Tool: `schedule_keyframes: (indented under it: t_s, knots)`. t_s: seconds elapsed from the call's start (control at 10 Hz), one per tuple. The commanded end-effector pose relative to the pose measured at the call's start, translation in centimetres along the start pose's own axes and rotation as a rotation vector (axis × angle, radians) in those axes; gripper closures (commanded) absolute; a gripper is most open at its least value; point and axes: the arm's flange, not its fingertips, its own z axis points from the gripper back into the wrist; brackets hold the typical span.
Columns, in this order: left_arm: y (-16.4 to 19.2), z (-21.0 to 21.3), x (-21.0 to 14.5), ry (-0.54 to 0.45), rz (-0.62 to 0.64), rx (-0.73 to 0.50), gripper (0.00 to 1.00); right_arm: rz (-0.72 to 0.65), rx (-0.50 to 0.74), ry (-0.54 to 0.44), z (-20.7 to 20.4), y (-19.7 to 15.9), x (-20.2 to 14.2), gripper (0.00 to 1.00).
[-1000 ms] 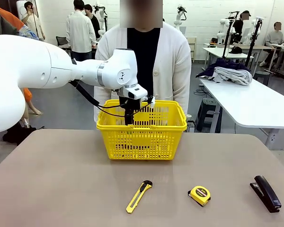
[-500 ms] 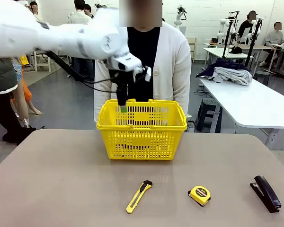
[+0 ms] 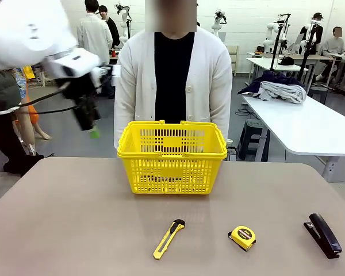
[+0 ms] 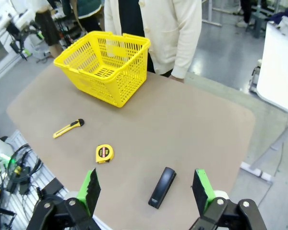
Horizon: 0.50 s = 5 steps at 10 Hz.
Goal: Place the items the person wants into the basket.
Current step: Pick up the item the person points to and place it in the Market Basket.
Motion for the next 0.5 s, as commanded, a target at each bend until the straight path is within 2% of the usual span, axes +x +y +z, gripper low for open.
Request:
schedule_keyframes:
  t_s: [0.0,0.4]
  knots:
    - [-2.4,-0.5,-4.2,-0.062,0.034,0.007,0.02,0.0,0.005,-0.006,-0.2,0.0,0.0,0.0]
    - [-2.0,-3.6,-7.9,-0.117,0.169,-0.054,0.02,0.0,0.005,-0.006,-0.2,0.0,0.0,0.0]
